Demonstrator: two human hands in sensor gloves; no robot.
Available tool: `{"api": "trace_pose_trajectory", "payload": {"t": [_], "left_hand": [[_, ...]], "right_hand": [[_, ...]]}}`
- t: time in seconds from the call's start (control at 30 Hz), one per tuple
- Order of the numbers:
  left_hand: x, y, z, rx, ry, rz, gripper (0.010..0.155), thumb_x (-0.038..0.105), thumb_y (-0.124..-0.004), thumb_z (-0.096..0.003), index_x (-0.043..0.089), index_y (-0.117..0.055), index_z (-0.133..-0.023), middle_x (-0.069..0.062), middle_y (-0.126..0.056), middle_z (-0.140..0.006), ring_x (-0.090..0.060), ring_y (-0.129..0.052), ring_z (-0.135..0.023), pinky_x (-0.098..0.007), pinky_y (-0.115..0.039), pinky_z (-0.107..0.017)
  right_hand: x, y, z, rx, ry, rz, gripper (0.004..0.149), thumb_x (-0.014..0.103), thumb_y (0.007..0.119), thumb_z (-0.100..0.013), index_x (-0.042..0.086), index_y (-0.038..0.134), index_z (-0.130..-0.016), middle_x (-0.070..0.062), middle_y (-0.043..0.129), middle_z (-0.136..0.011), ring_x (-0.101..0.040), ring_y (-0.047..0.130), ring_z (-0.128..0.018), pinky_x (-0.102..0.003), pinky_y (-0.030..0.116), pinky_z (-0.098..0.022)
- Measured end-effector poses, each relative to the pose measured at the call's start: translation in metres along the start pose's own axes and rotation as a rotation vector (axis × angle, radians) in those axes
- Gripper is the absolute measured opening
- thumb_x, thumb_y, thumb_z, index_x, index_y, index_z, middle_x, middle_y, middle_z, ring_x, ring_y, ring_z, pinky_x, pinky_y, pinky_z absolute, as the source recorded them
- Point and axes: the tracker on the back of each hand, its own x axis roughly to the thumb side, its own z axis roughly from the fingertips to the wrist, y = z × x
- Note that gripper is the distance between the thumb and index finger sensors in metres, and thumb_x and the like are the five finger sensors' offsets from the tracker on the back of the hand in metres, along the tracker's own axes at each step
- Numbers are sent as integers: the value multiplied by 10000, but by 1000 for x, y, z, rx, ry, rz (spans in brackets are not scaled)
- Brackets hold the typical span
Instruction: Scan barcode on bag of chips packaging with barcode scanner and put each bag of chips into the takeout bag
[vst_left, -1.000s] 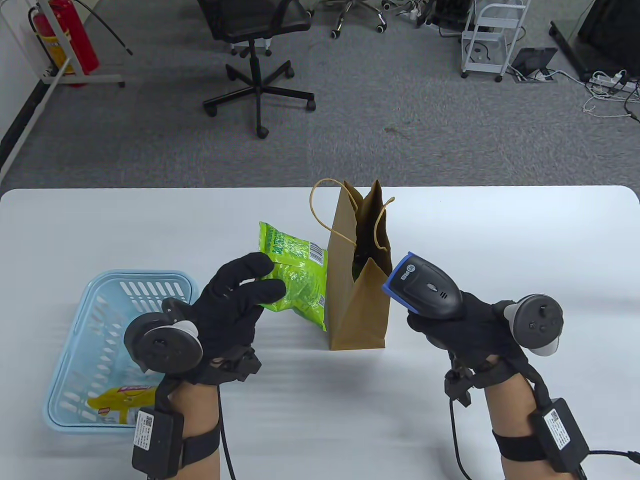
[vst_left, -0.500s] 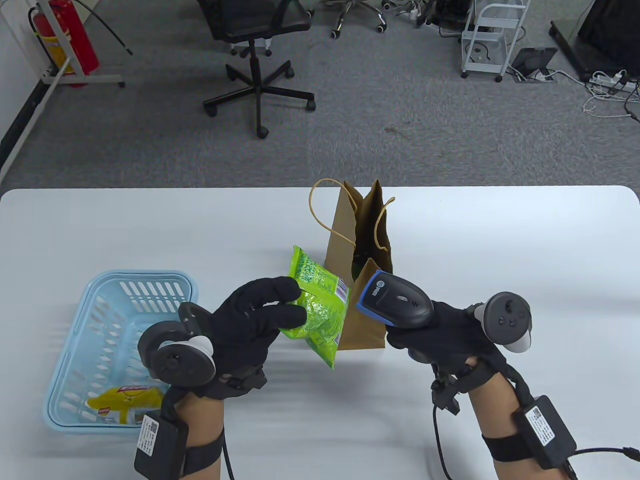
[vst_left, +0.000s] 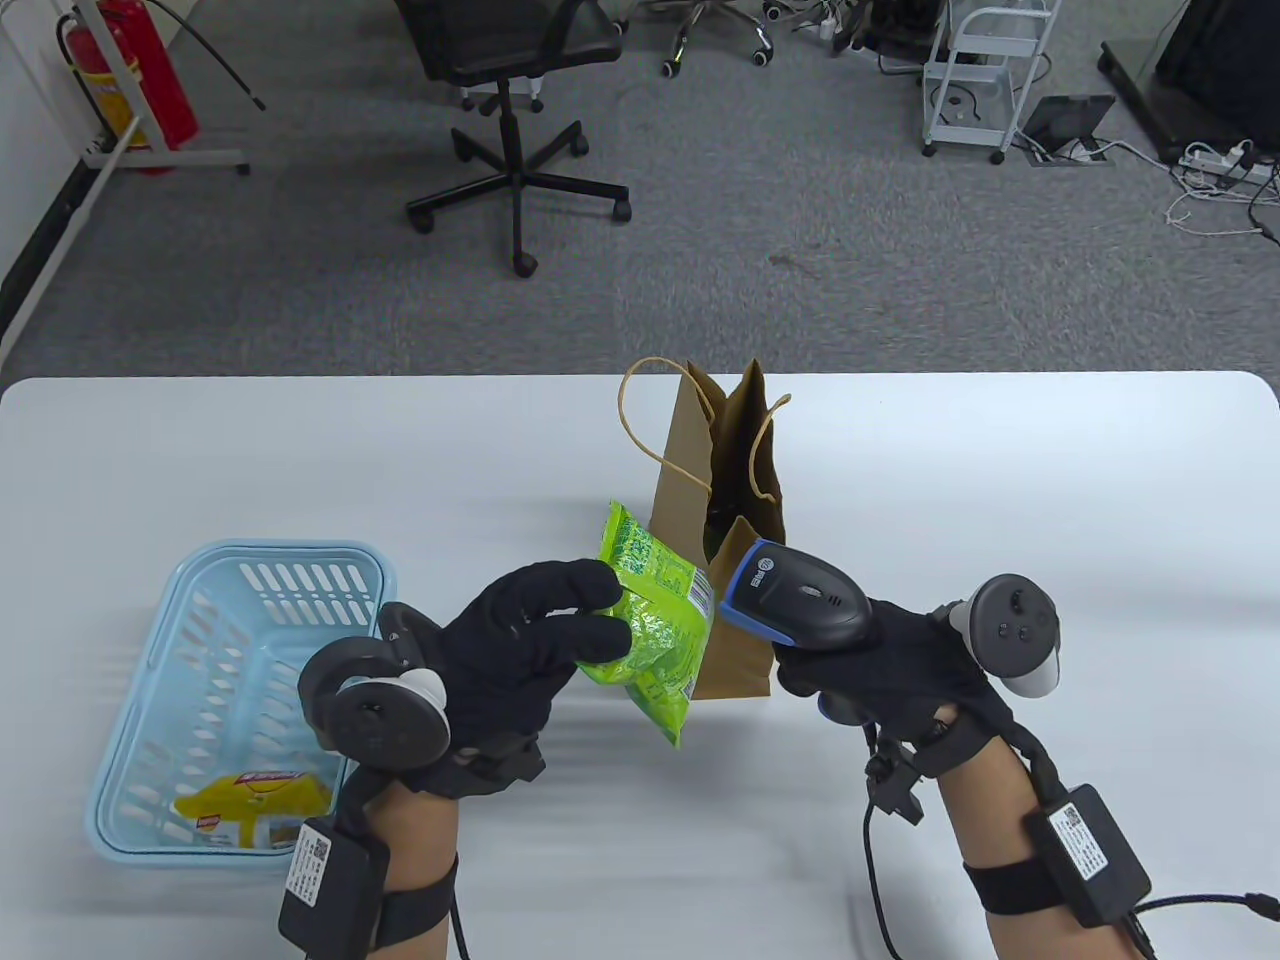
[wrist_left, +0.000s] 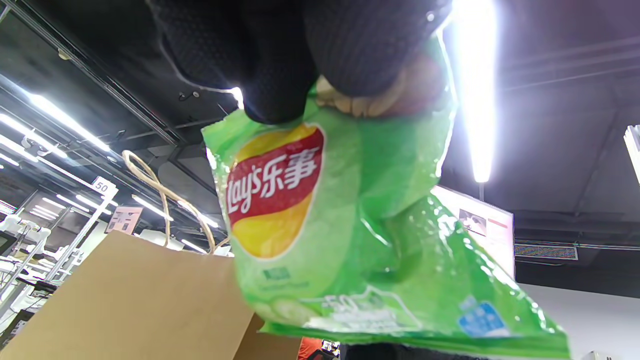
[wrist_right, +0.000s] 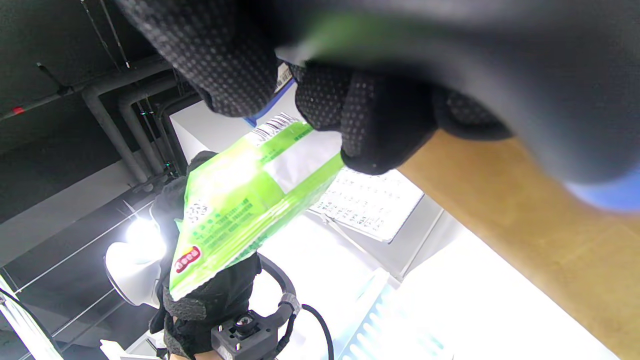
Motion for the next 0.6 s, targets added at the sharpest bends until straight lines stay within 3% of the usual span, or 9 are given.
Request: {"api": "trace_pose_trajectory", "payload": {"t": [0.4,0.6], "left_hand": [[-1,1,1,24,7,2,364,181,-778,-501,318,-887,-820,-36,-698,-1073,-312,-838,-895,-523,-703,-719],[4,3,1,114,44,-65,365,179,-767,-507,317,-874,-828,-36,-680,-1079,-312,-827,-899,-520,-692,-722]], "right_hand": [[4,0,1,1,-18,-1,554,371,838,-581,-24,741,-958,-164,943,-745,-286,1085,-489,-513,899,-388],[17,-13,8,-67,-42,-5,549,369,839,-585,1,721,-975,-166,931,-767,-299,1076,-515,-521,888,-410]]}}
